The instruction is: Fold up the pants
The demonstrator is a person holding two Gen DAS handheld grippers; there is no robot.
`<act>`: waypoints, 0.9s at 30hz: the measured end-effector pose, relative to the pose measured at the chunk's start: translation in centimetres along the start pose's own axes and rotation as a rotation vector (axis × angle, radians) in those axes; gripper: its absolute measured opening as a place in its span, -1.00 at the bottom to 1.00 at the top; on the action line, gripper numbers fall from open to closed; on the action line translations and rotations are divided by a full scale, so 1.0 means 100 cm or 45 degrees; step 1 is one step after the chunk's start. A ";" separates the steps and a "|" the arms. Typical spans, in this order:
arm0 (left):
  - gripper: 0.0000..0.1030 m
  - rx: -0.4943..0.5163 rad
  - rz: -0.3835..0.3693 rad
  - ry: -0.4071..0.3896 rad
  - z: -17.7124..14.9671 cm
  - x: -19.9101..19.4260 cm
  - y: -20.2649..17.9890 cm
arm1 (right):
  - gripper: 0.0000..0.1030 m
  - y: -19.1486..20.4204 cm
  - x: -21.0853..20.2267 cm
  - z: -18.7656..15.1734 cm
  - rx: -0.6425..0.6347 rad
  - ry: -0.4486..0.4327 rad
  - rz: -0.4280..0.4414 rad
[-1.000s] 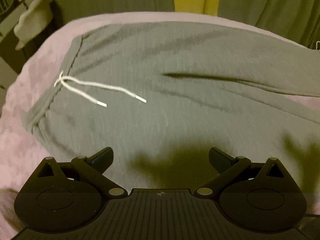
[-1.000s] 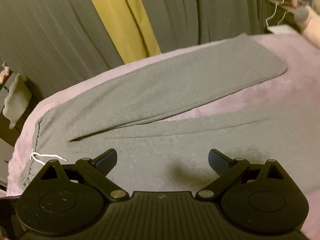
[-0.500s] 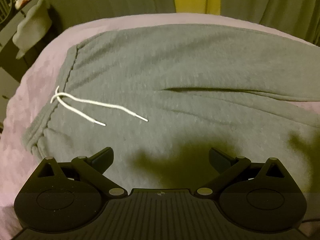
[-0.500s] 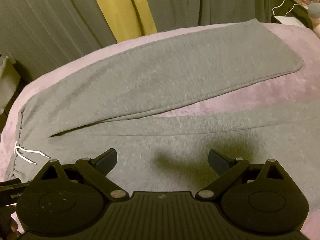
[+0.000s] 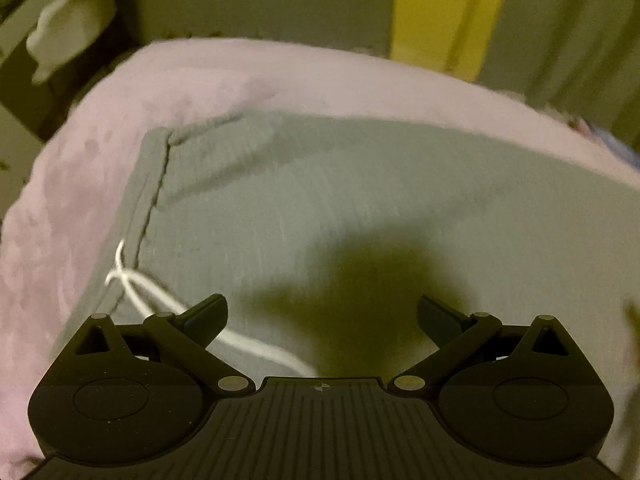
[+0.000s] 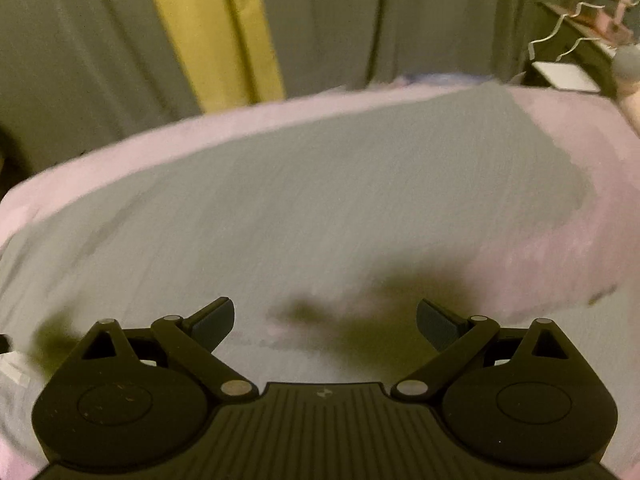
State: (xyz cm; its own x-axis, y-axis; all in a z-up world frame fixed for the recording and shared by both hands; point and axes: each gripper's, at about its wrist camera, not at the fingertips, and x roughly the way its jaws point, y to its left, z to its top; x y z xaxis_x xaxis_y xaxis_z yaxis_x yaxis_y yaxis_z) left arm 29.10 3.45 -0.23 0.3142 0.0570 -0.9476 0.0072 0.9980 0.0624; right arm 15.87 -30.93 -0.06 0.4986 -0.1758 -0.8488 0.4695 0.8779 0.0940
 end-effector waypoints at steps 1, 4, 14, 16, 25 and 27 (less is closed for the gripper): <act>0.99 -0.031 -0.011 0.028 0.014 0.008 0.005 | 0.90 -0.005 0.005 0.012 0.023 -0.001 -0.017; 0.83 -0.156 -0.031 0.126 0.058 0.041 0.020 | 0.90 -0.028 0.029 0.055 0.149 0.030 -0.034; 0.45 -0.205 -0.073 0.340 0.100 0.131 0.017 | 0.85 -0.016 0.130 0.120 0.208 0.284 0.053; 0.48 -0.168 -0.077 0.333 0.100 0.141 0.011 | 0.69 0.008 0.146 0.117 0.113 0.337 0.143; 0.55 -0.443 -0.124 0.237 0.128 0.134 0.055 | 0.57 0.067 0.168 0.132 -0.199 0.172 -0.050; 0.59 -0.639 -0.188 0.259 0.128 0.138 0.079 | 0.92 0.069 0.159 0.139 -0.315 0.067 -0.164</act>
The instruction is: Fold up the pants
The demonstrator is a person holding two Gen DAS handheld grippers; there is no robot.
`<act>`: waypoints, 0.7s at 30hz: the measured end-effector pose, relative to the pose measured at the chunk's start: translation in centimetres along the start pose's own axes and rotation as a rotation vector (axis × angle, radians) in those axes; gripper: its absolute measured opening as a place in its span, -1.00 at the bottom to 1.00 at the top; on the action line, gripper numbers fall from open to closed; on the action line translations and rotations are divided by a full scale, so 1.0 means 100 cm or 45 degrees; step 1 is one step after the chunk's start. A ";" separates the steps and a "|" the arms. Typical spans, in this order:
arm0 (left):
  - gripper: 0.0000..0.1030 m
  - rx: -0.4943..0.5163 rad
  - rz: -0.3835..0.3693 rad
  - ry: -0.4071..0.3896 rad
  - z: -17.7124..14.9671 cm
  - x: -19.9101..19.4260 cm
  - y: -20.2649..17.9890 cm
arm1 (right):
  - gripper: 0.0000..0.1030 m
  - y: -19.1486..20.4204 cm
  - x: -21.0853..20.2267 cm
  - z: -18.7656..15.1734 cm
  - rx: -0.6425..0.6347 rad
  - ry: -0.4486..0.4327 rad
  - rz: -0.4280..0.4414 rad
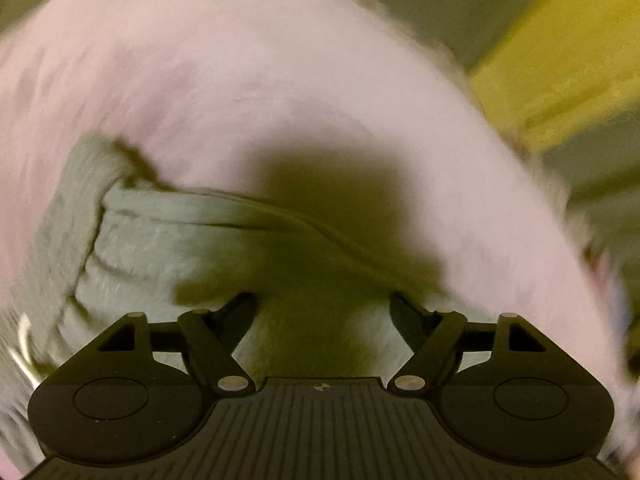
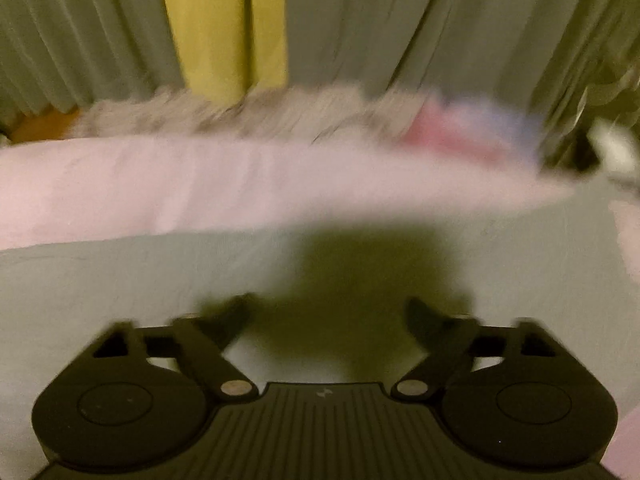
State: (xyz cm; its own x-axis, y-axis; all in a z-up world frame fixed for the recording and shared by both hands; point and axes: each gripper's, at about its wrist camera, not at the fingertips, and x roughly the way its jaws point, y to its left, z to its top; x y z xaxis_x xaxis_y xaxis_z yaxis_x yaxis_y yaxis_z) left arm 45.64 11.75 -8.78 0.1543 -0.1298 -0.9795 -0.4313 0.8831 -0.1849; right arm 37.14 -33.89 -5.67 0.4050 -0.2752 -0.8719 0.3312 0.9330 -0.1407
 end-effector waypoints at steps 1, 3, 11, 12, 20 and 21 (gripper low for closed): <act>0.59 -0.059 -0.024 0.010 0.005 0.002 0.008 | 0.99 -0.004 -0.003 0.002 -0.037 -0.023 -0.028; 0.61 -0.141 -0.056 0.016 0.012 0.006 0.022 | 0.99 -0.017 -0.006 0.003 -0.041 -0.040 -0.054; 0.70 -0.243 -0.081 0.106 0.031 0.011 0.025 | 0.99 -0.105 0.020 0.001 0.313 0.009 -0.037; 0.70 -0.241 -0.061 0.123 0.035 0.011 0.022 | 0.99 -0.113 0.025 0.001 0.370 0.026 -0.040; 0.75 -0.162 0.123 0.163 0.061 0.040 -0.015 | 0.99 -0.149 0.037 0.013 0.540 0.008 -0.062; 0.73 -0.127 0.153 0.168 0.061 0.040 -0.022 | 0.99 -0.152 0.041 0.018 0.540 0.026 -0.079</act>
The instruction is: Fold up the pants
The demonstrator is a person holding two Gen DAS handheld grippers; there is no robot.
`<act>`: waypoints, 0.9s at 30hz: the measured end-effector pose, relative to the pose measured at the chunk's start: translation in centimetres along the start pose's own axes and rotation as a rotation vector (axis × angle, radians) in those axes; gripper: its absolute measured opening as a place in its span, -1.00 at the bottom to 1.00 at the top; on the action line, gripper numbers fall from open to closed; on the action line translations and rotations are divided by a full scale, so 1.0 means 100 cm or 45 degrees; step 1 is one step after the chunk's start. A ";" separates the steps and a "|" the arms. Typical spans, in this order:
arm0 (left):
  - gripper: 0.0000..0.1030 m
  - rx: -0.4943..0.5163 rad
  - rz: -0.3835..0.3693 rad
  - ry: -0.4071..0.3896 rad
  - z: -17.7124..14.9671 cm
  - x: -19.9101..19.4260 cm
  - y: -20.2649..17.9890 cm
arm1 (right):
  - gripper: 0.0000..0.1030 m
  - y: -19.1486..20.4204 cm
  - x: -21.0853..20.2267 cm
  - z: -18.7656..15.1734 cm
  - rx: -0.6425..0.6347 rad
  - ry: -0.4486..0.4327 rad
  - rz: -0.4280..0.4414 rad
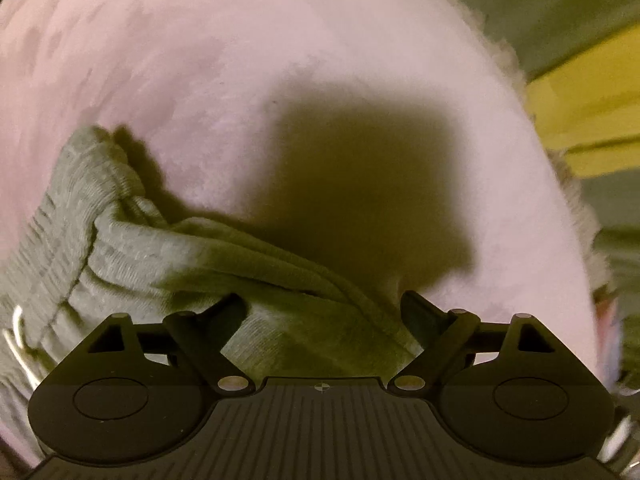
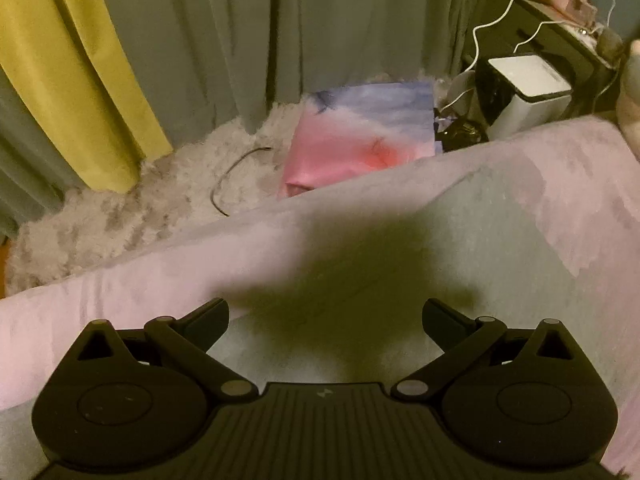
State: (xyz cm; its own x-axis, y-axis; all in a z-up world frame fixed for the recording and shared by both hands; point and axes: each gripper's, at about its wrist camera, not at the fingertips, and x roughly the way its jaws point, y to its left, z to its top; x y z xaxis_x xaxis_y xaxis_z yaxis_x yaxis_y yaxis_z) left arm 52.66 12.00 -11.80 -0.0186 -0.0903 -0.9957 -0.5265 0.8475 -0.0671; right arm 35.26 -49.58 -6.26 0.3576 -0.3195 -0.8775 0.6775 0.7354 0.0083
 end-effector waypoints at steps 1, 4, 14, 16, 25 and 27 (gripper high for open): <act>0.72 0.040 0.038 0.007 0.000 0.002 -0.007 | 0.99 -0.002 0.006 0.004 0.013 0.011 -0.010; 0.63 0.082 0.091 0.012 0.002 0.002 -0.020 | 0.99 -0.008 0.021 0.018 0.056 0.049 -0.051; 0.32 -0.082 -0.049 0.090 0.025 -0.004 0.018 | 0.79 -0.051 0.064 0.026 0.272 0.213 -0.076; 0.22 -0.055 -0.048 0.072 0.024 -0.006 0.017 | 0.67 -0.051 0.062 0.026 0.260 0.210 -0.082; -0.64 0.031 -0.137 -0.034 0.002 -0.024 0.033 | -0.77 -0.061 0.047 0.017 0.246 0.240 -0.016; -0.72 0.039 -0.187 -0.055 -0.007 -0.036 0.046 | -0.80 -0.067 0.038 0.013 0.264 0.214 0.013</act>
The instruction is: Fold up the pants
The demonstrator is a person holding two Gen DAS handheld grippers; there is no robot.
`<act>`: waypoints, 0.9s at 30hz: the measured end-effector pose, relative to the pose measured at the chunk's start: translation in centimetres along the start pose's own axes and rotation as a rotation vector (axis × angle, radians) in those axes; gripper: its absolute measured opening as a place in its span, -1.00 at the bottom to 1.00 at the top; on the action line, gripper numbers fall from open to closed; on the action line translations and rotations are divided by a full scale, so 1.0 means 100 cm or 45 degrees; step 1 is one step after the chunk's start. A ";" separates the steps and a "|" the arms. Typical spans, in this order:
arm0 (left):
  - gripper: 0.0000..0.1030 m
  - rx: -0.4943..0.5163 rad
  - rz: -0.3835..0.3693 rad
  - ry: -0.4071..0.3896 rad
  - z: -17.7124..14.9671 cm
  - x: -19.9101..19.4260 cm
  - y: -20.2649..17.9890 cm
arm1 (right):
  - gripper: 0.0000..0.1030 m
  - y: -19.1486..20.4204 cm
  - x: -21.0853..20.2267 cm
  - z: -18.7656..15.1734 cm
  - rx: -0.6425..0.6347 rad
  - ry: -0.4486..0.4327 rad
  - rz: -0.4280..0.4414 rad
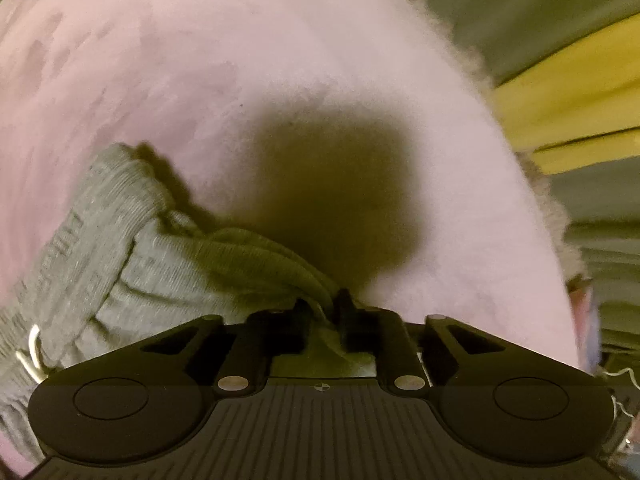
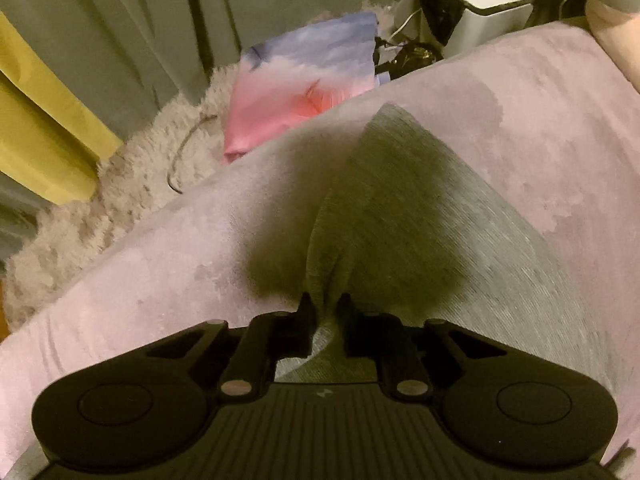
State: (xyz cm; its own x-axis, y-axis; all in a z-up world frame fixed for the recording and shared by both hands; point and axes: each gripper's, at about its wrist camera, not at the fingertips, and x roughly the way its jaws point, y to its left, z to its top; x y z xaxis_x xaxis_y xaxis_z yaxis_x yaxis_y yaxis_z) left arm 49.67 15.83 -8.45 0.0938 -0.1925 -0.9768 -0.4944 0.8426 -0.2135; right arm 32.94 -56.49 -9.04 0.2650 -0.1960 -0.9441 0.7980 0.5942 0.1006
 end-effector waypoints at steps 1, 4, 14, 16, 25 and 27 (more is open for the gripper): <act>-0.75 0.009 -0.018 -0.016 -0.004 -0.005 0.002 | -0.81 -0.003 -0.003 -0.002 0.005 -0.014 0.019; -0.77 0.021 -0.085 -0.061 -0.016 -0.020 0.014 | -0.82 -0.015 -0.017 -0.010 0.032 -0.044 0.066; -0.82 0.053 -0.231 -0.168 -0.072 -0.064 0.050 | -0.82 -0.054 -0.093 -0.045 0.034 -0.193 0.202; -0.82 0.070 -0.260 -0.195 -0.086 -0.076 0.060 | -0.82 -0.063 -0.113 -0.059 0.022 -0.230 0.229; -0.82 0.127 -0.397 -0.305 -0.200 -0.157 0.162 | -0.83 -0.159 -0.223 -0.171 0.034 -0.357 0.382; -0.82 0.098 -0.396 -0.309 -0.221 -0.162 0.194 | -0.83 -0.189 -0.245 -0.202 0.032 -0.376 0.431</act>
State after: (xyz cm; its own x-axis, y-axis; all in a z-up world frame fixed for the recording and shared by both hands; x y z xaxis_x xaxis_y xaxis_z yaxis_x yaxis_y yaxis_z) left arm 19.46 24.18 3.54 0.4349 -0.3278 -0.8387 -0.3450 0.7997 -0.4914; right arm 0.46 -47.21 5.82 0.6537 -0.2100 -0.7271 0.6517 0.6446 0.3998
